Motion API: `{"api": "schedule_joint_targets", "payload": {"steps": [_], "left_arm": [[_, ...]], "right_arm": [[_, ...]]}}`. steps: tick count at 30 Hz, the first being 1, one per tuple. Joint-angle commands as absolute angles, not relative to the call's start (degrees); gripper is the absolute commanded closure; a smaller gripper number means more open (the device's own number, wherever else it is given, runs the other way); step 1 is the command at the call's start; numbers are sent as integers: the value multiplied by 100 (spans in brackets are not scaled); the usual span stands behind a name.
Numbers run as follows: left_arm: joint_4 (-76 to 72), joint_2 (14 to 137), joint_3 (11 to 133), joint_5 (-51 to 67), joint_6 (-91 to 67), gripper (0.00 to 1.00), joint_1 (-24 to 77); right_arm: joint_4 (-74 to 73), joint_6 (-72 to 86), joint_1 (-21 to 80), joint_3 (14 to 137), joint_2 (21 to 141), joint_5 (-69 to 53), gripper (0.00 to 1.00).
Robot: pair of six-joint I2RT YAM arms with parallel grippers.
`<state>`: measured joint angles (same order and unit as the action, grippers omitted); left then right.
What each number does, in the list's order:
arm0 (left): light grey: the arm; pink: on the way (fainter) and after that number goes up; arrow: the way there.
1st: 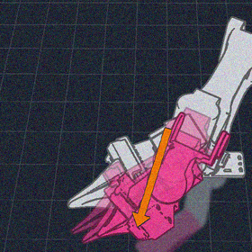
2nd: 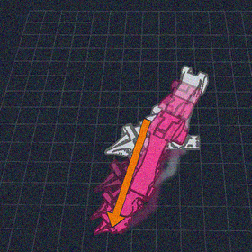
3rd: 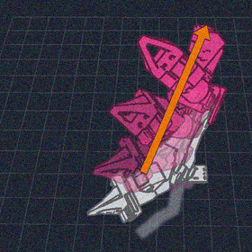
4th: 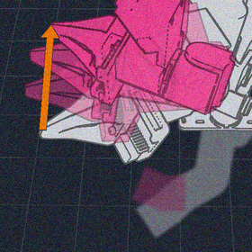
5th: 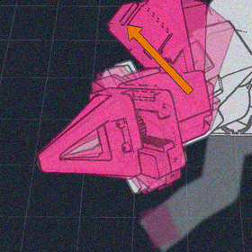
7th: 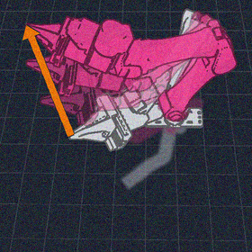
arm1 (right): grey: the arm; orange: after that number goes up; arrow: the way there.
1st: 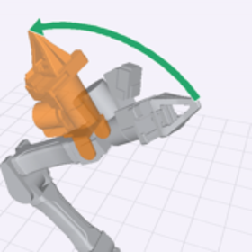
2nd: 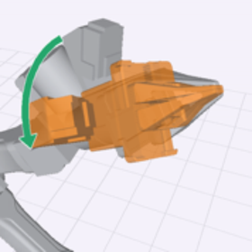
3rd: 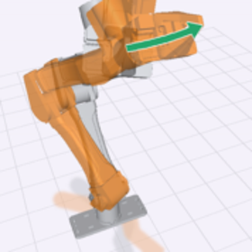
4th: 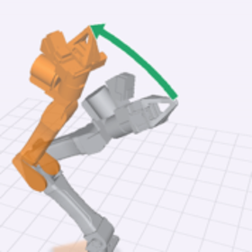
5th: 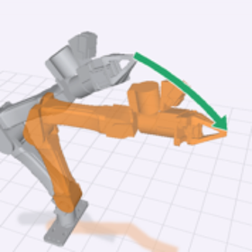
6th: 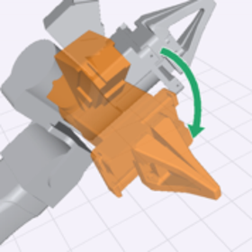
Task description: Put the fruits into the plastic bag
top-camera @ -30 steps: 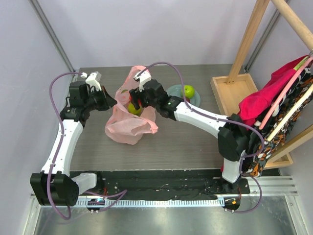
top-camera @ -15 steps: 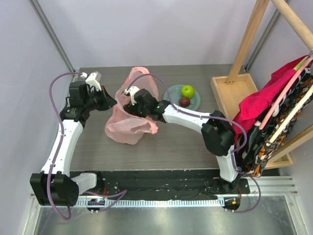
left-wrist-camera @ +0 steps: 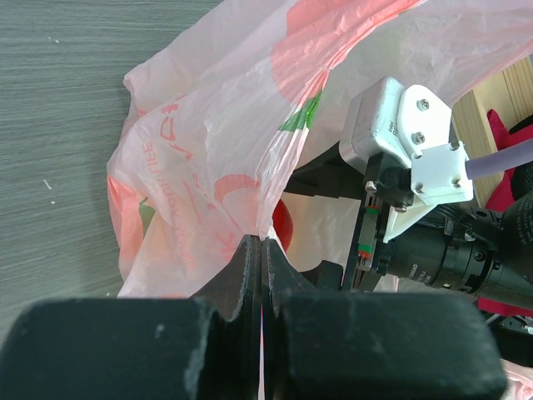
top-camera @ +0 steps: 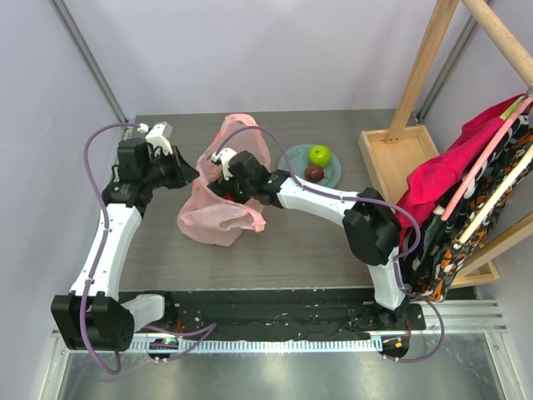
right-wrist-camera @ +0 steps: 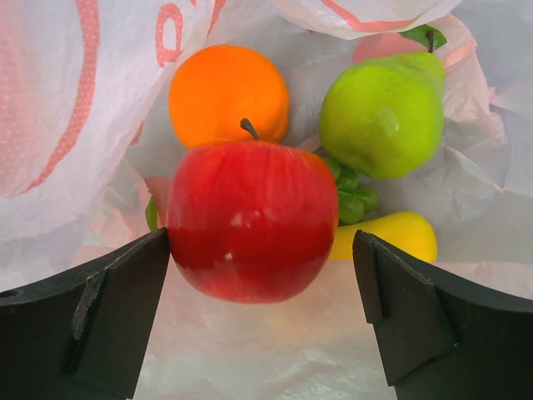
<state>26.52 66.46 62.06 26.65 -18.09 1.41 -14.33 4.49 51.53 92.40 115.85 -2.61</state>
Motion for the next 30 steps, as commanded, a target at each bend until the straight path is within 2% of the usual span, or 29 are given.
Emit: {"api": "schedule_joint_targets", "payload": {"steps": [1, 10, 22, 30], "left_arm": [[2461, 6530, 6231, 2769, -1872, 100, 123], [2461, 6530, 6240, 2786, -1872, 100, 123], [2470, 6539, 6249, 2804, -1881, 100, 123], [2496, 6495, 6249, 2725, -1863, 100, 123]], "right_arm": [[-1240, 404, 5168, 9448, 11338, -378, 0], [-678, 448, 5168, 9194, 10732, -606, 0], [1906, 606, 5168, 6691, 8475, -1037, 0], [2424, 439, 5063, 5618, 7428, 438, 1]]}}
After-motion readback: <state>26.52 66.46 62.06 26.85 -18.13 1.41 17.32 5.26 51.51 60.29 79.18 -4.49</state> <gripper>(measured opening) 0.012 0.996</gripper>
